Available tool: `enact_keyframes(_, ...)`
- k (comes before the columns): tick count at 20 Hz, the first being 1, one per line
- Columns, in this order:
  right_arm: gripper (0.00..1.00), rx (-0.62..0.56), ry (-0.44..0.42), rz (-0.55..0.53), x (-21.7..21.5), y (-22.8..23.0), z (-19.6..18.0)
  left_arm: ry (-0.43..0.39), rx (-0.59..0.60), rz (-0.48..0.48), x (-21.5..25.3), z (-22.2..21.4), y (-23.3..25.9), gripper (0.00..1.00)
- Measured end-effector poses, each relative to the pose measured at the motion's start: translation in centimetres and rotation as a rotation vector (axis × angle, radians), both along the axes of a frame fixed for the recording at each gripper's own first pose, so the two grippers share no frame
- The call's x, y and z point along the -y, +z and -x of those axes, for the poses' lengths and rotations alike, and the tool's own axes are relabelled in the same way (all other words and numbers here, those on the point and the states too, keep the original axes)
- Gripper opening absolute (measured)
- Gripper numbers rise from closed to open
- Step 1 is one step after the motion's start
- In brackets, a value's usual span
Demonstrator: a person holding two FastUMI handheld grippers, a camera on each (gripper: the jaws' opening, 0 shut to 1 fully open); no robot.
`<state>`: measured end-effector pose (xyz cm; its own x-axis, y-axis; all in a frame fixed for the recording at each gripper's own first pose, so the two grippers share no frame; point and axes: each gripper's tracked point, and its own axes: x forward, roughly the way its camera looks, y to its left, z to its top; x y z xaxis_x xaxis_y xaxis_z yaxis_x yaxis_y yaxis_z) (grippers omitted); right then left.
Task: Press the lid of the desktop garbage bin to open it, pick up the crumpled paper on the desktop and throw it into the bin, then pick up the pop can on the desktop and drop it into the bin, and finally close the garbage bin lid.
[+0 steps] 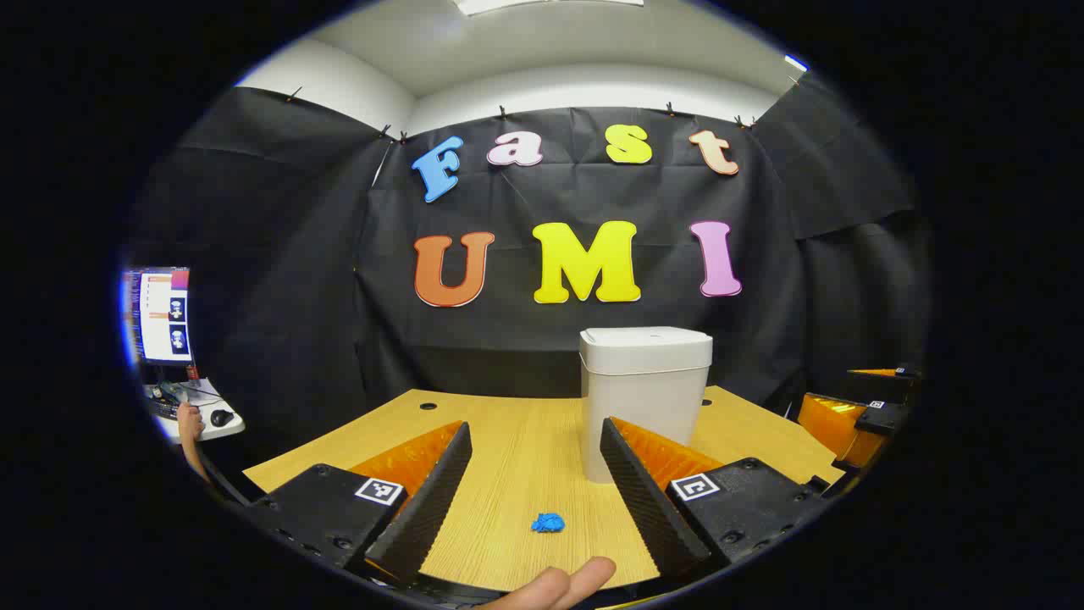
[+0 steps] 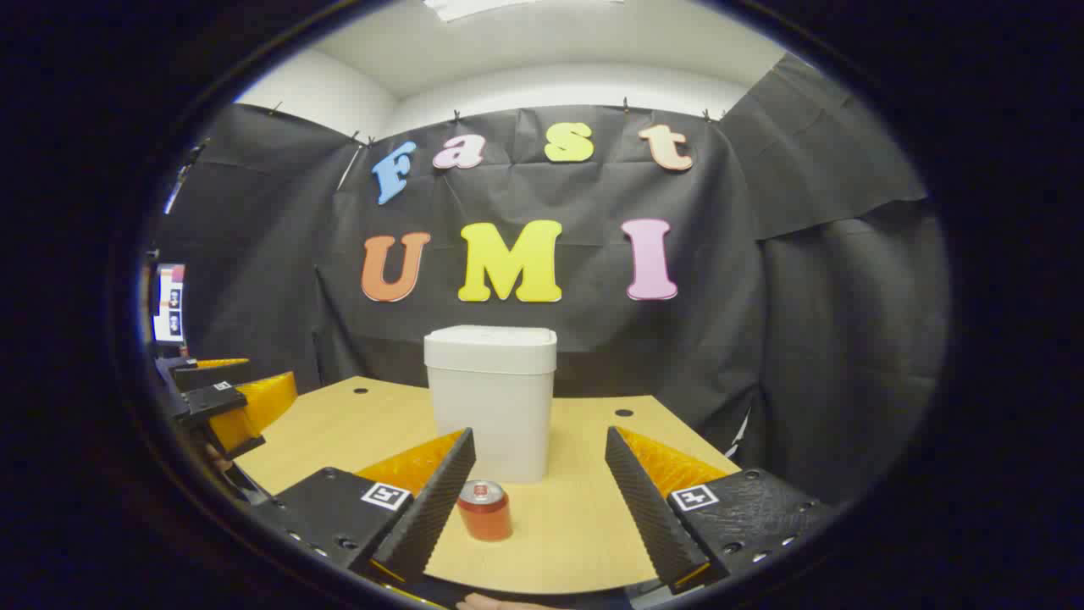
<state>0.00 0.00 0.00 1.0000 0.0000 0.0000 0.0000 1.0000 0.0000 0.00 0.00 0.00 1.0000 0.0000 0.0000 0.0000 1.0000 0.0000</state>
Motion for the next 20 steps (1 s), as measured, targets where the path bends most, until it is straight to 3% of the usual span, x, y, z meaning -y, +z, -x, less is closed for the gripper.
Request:
enact_keyframes(11, 0.96, -0.013, 0.003, 0.009, 0.9, -1.0, -0.3, -0.022, -0.029, -0.004, 1.0, -0.5, -1.1, 0.99)
enact_keyframes(16, 0.95, -0.008, 0.003, 0.035, 0.3, 0.6, -2.7, -0.021, -0.035, -0.01, 0.7, -0.7, -1.2, 0.99)
enact_keyframes(19, 0.83, -0.003, -0.019, 0.051, 0.4, 2.4, -4.8, -0.017, -0.036, -0.009, 0.3, -0.8, -1.3, 0.99)
enact_keyframes(20, 0.74, -0.002, -0.016, 0.054, 0.0, 3.1, -5.5, -0.013, -0.038, -0.009, 0.1, -0.9, -1.3, 0.99)
